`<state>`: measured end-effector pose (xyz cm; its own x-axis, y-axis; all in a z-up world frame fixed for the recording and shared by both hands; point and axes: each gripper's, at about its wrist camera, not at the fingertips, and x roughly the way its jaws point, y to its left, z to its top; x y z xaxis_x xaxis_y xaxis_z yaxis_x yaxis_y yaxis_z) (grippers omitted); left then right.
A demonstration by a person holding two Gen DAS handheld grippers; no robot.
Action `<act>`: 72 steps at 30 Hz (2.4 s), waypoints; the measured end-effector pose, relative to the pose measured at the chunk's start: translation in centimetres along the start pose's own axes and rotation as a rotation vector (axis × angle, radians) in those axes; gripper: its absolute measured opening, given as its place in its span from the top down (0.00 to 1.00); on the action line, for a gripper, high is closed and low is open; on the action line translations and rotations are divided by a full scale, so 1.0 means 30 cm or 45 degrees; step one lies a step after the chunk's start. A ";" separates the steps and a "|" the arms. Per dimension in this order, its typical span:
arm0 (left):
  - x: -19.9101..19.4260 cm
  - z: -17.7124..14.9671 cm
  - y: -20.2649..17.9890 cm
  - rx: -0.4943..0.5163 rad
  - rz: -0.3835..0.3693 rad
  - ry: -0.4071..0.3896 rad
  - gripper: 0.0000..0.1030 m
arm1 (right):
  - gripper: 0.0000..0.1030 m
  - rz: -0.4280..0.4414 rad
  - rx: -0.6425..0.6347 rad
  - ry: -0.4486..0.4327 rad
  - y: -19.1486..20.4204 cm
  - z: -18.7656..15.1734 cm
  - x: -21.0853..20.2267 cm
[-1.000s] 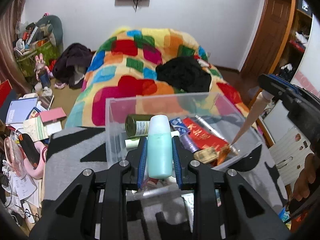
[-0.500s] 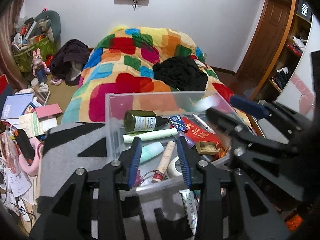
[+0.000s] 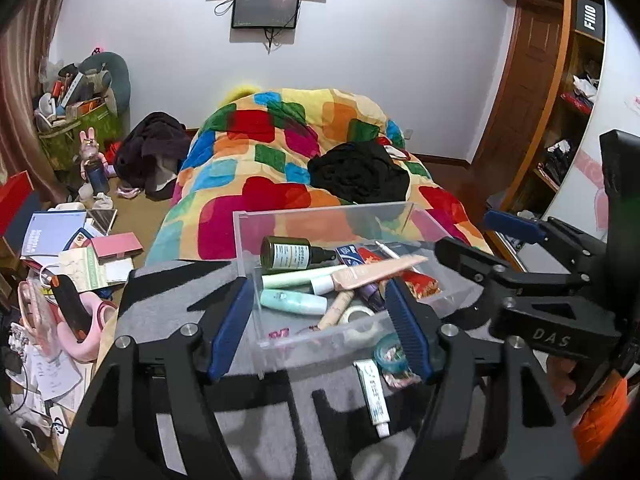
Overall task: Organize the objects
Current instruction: 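Carry the blue bottle and beige tube into the clear box and release them, then grasp the white toothpaste tube with left gripper while right gripper grasps the green card, then carry the toothpaste tube and green card into the clear box and release them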
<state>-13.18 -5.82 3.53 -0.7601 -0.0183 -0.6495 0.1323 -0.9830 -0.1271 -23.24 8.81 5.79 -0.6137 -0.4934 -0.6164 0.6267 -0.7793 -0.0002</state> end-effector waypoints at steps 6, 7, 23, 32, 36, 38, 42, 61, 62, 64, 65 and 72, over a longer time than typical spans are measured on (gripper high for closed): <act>-0.022 -0.075 -0.020 0.025 0.007 0.031 0.29 | 0.22 -0.006 0.023 0.006 -0.034 -0.075 -0.056; -0.021 -0.088 -0.023 0.030 0.006 0.039 0.29 | 0.22 -0.020 0.020 0.012 -0.037 -0.094 -0.059; 0.187 -0.331 -0.152 0.165 -0.051 0.338 0.60 | 0.23 0.033 0.040 0.286 -0.040 -0.375 0.078; 0.169 -0.354 -0.096 0.092 -0.058 0.316 0.86 | 0.43 0.094 -0.053 0.374 0.023 -0.379 0.162; 0.148 -0.366 -0.067 0.067 -0.057 0.303 0.86 | 0.60 0.100 -0.065 0.379 0.041 -0.360 0.188; 0.141 -0.371 -0.058 0.058 -0.054 0.296 0.86 | 0.78 0.121 -0.059 0.375 0.042 -0.360 0.183; 0.126 -0.375 -0.051 0.038 -0.056 0.282 0.86 | 0.78 0.117 -0.039 0.364 0.031 -0.379 0.154; -0.058 -0.295 -0.122 0.108 -0.024 0.079 0.86 | 0.78 0.158 0.107 0.213 -0.054 -0.383 -0.070; -0.066 -0.286 -0.123 0.106 -0.026 0.068 0.86 | 0.78 0.157 0.107 0.198 -0.052 -0.370 -0.081; -0.077 -0.267 -0.124 0.101 -0.030 0.045 0.86 | 0.78 0.151 0.104 0.155 -0.051 -0.337 -0.107; -0.082 -0.257 -0.123 0.098 -0.032 0.036 0.86 | 0.78 0.145 0.102 0.135 -0.049 -0.323 -0.118; -0.084 -0.185 -0.103 0.060 -0.036 -0.022 0.86 | 0.78 0.140 0.115 0.034 -0.052 -0.234 -0.157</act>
<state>-8.14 -1.74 1.38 -0.7743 0.0071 -0.6327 0.0806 -0.9907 -0.1097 -17.96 15.05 3.16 -0.5298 -0.5684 -0.6295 0.6431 -0.7531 0.1387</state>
